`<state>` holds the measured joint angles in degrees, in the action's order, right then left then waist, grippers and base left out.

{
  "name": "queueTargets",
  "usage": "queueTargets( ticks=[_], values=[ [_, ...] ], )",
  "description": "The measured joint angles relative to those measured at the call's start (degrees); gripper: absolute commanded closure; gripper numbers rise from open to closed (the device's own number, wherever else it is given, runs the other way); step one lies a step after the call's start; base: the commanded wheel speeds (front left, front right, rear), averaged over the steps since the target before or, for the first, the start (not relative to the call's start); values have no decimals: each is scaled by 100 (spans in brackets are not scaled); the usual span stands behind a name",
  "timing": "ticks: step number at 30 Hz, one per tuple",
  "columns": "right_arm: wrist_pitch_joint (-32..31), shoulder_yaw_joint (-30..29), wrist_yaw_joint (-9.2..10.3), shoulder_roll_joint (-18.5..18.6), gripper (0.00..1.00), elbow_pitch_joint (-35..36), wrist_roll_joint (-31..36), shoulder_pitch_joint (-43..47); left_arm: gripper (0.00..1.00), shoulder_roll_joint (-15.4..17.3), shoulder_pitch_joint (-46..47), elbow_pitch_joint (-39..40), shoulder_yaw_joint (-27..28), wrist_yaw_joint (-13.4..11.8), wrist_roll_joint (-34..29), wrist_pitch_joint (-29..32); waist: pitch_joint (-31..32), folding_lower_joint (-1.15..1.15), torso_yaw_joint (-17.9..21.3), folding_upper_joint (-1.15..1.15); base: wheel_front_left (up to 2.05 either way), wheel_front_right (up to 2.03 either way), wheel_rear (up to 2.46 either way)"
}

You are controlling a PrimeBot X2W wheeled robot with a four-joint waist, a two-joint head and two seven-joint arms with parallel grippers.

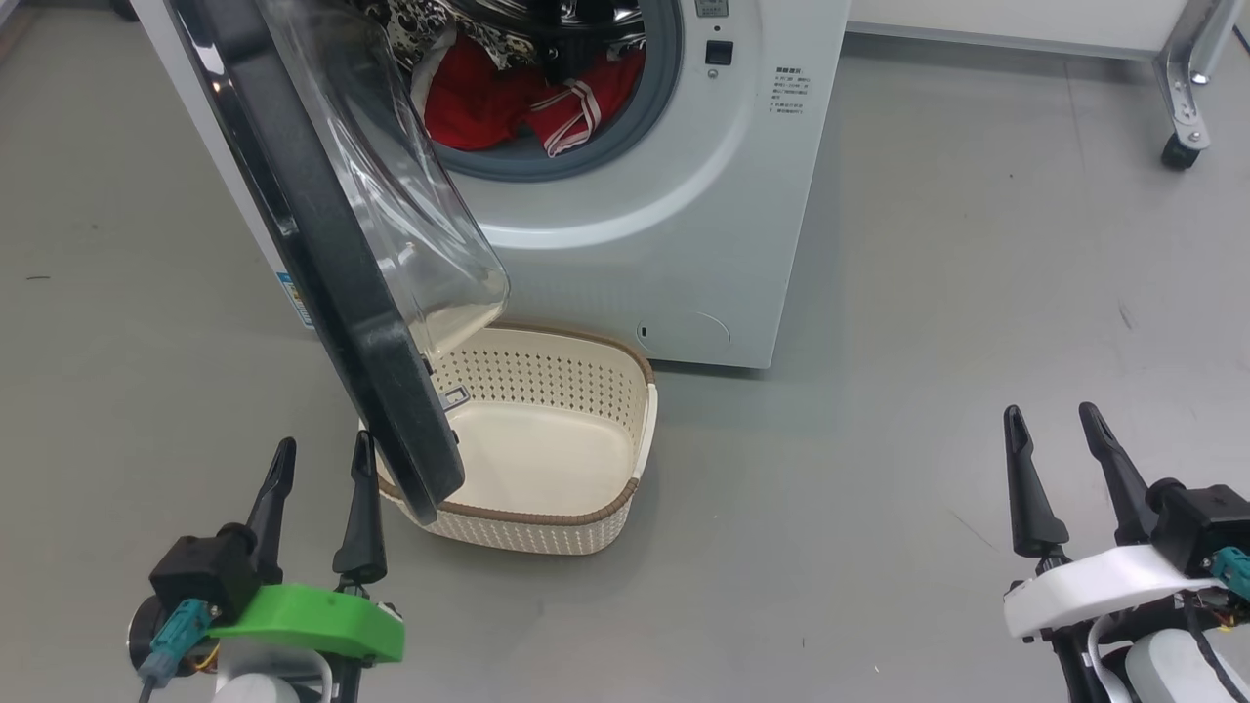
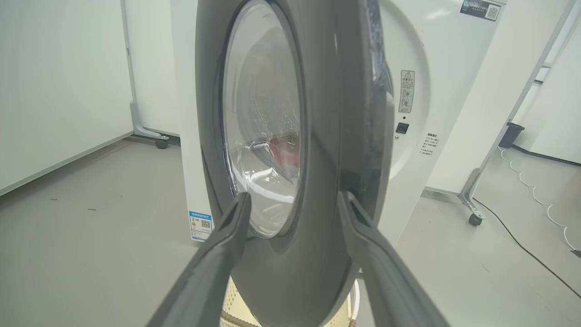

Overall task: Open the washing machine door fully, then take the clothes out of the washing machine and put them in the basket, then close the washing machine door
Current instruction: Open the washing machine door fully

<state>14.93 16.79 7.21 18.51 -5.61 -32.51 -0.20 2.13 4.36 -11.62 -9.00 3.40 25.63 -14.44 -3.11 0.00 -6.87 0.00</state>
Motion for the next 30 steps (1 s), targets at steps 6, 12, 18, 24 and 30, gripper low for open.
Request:
queueTargets(
  ticks=[6,12,18,24,30],
  values=[
    [0,-59,0,-45,0,36,108,99,0,0,0,-15,0,1,5,0,-12,0,0,0,0,0,0],
    [0,-94,-2,-105,0,98,193,179,0,1,0,-42,-1,37,5,0,-20,0,-2,0,0,0,0],
    [0,-141,-5,-178,0,121,287,198,0,1,0,-76,-24,41,4,0,-35,0,-4,0,0,0,0],
    [0,-197,-46,-229,0,141,342,229,0,1,0,-83,-29,41,4,0,-50,0,-4,0,0,0,0],
    [0,-299,-59,-298,0,143,394,308,0,1,1,-88,-36,42,4,0,-60,0,-5,0,0,0,0]
  ],
)
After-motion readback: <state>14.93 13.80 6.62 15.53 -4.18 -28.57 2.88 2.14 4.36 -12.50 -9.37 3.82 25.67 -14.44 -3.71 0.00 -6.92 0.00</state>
